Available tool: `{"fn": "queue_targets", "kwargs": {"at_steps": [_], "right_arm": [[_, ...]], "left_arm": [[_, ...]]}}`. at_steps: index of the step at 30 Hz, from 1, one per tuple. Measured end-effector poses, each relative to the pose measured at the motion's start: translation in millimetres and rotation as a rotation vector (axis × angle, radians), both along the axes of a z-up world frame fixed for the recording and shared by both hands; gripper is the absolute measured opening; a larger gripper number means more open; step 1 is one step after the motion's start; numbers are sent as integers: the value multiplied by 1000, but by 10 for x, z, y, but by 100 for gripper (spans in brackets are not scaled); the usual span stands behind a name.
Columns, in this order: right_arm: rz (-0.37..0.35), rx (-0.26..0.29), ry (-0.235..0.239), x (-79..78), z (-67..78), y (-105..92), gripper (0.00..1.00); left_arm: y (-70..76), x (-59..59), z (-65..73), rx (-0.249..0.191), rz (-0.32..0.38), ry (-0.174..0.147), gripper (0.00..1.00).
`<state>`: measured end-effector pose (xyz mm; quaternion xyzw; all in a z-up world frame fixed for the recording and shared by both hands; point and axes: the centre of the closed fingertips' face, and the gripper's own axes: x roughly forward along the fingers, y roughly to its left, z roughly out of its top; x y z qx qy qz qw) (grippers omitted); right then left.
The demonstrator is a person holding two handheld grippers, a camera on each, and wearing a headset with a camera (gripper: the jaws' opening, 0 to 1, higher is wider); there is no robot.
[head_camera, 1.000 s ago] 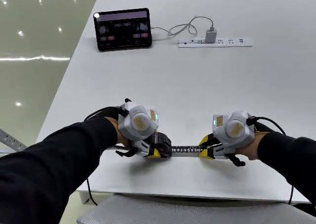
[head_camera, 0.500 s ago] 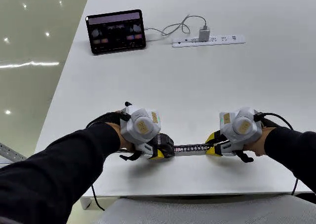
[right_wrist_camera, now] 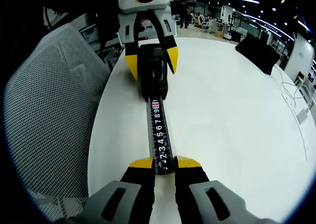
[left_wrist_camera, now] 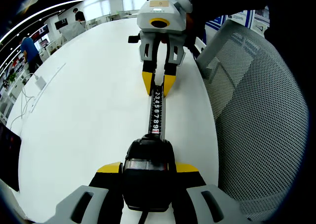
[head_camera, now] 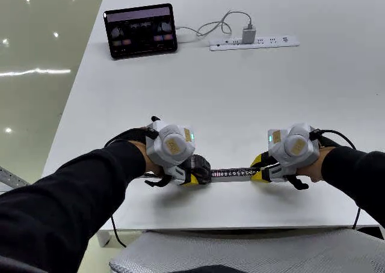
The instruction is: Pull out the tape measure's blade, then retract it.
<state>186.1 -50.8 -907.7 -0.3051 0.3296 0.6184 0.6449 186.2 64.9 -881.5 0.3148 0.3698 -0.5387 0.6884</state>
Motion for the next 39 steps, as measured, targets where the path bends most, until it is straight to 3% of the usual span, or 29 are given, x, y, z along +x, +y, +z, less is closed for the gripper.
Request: {"fn": "queue_targets", "kwargs": {"at_steps": [12,34,39], "right_arm": [[-3,-2,0,13,3,-162,10],[-7,-5,-3,10,16,-357,10],[-11,-4,-3,11,23,-393,10]], "left_arm": [[5,4,0,1,-1,18,33],[1,-7,-2,20,-8,13,33],[-2,-23,-2,27,-19,-3,33]]}}
